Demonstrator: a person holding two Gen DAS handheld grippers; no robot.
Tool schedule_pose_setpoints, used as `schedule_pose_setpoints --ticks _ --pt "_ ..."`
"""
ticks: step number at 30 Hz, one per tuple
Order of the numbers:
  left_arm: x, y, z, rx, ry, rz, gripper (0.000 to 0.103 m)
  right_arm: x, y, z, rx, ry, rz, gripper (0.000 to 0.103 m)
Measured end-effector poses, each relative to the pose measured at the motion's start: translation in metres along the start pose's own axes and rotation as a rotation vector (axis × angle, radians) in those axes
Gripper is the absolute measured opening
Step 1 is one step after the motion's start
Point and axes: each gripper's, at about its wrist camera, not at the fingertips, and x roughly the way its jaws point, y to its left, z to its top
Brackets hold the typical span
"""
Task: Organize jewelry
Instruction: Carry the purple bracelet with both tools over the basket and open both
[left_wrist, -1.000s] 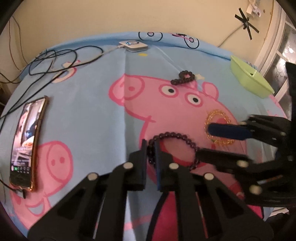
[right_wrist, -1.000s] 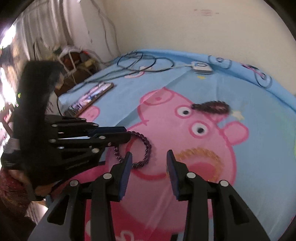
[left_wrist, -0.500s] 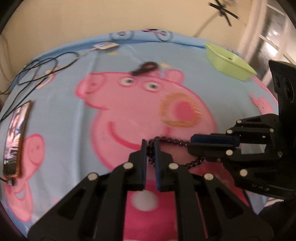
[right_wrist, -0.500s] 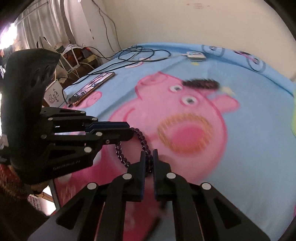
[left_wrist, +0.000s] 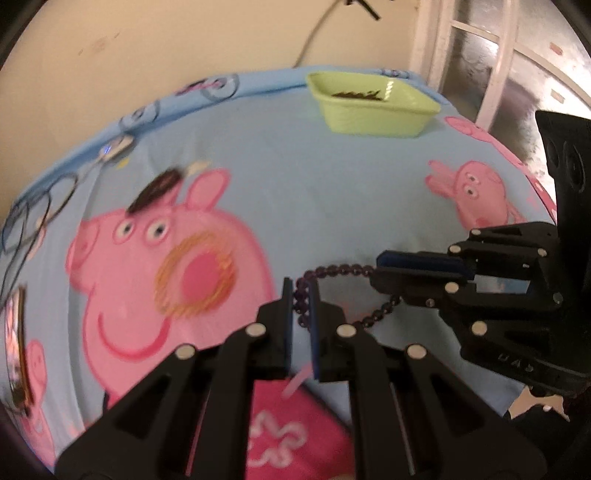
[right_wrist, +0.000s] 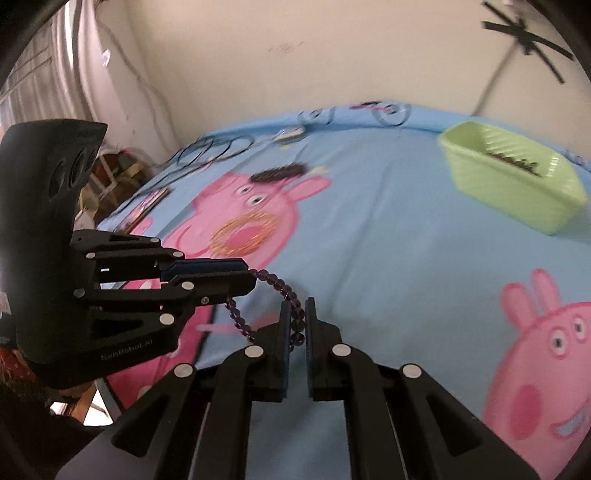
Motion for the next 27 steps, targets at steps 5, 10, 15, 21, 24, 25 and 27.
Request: schedule_pose_setpoints --ticks 5,10,15,21,24,25,27 --pt "0.011 -0.018 0.024 0.038 -0.006 0.0 0.007 -0.016 -0.023 0.004 0.036 -0.048 -0.031 0.0" --pt "0.02 -0.029 0.042 0.052 -0.009 0.006 0.007 -0.026 -0.041 0.008 0.056 -0.078 -0.054 0.0" --pt "0.028 -0.034 0.064 0.078 -0.016 0.013 0.007 -0.03 -0.057 0.021 0.062 -0.11 -0.074 0.0" --pt "0.034 -0.039 0.125 0.105 -0.063 -0.01 0.007 -0.038 -0.088 0.058 0.067 -0.176 -0.12 0.0" --pt "0.041 -0.04 0.168 0.096 -0.105 -0.057 0.007 -0.046 -0.12 0.084 0.131 -0.226 -0.138 0.0" --pt "0.045 -0.04 0.181 0.086 -0.114 -0.074 0.007 -0.047 -0.131 0.094 0.156 -0.247 -0.151 0.0" --pt "0.062 -0.037 0.207 0.059 -0.131 -0.12 0.008 -0.047 -0.153 0.109 0.188 -0.297 -0.184 0.0"
